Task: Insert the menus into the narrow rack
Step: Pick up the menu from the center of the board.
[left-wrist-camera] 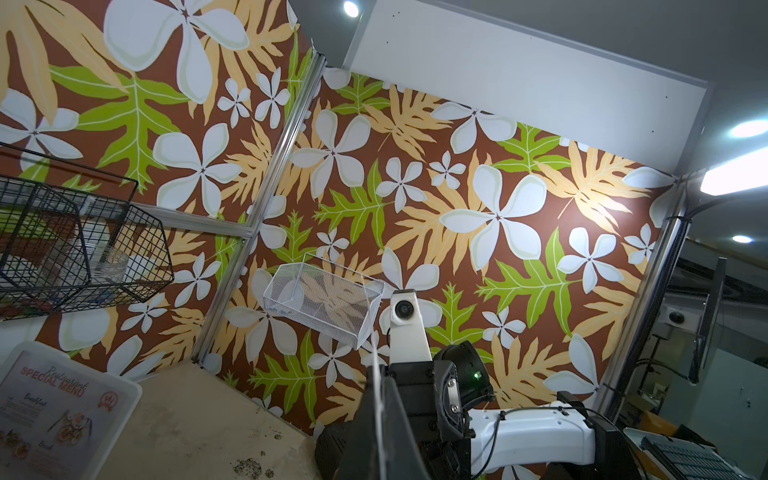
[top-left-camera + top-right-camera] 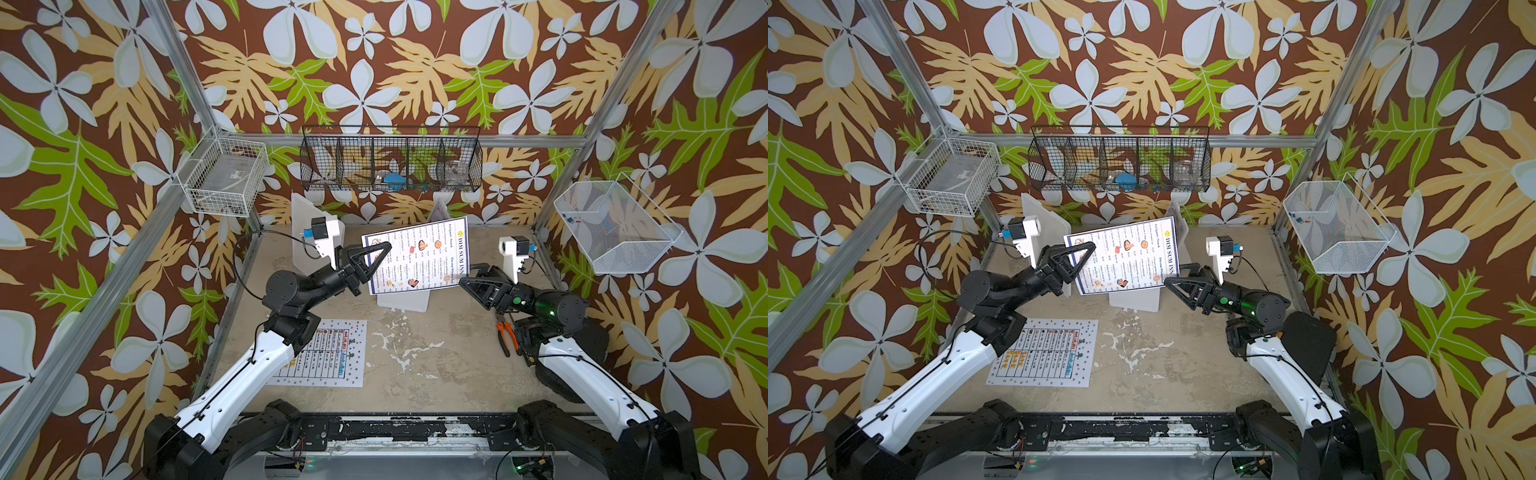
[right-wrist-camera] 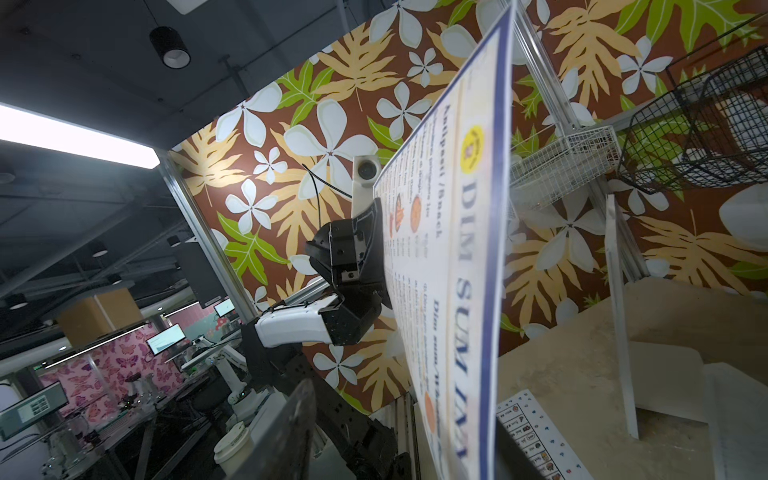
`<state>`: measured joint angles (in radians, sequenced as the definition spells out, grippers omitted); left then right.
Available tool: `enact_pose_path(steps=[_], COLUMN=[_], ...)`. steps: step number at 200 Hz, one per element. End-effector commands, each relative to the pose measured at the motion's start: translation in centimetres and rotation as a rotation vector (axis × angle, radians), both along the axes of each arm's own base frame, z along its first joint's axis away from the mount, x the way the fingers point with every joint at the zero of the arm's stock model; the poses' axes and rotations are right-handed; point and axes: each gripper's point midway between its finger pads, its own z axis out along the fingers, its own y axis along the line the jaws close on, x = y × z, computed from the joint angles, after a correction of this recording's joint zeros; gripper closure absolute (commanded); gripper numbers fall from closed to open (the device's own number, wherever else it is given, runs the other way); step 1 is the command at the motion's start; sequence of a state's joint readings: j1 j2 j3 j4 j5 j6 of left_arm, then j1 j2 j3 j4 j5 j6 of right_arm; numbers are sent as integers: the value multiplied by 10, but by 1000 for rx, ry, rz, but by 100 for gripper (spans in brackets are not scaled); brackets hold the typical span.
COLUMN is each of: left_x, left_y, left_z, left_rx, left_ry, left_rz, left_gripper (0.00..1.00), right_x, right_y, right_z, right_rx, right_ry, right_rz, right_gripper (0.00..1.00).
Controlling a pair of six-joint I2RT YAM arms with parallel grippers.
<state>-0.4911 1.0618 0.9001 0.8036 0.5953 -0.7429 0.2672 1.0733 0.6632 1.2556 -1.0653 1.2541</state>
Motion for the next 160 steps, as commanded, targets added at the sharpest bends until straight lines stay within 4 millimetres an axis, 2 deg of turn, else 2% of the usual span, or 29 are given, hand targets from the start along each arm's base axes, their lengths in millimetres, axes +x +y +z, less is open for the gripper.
enact_pose_path(steps=[1,29,78,122,160], left_x=[3,7,13,14,14], left_y=[7,9,13,26,34], left_z=[11,9,2,2,-2], left_rx=[-62,-68,-88,-172,-196], left_ry=[-7,10,49,88,102], left_rz=[26,46,73,106,140], left_gripper=[100,100,100,100,100], right_x=[-1,6,9,16,26], right_y=[-1,-7,-7,-5,-6], right_z=[9,13,25,26,23], right_rx=[53,104,173,214,208], right_ry=[-10,15,33,69,95], right_rz=[-24,-100,-171,-198,-237], right_gripper=[48,51,64,68,83])
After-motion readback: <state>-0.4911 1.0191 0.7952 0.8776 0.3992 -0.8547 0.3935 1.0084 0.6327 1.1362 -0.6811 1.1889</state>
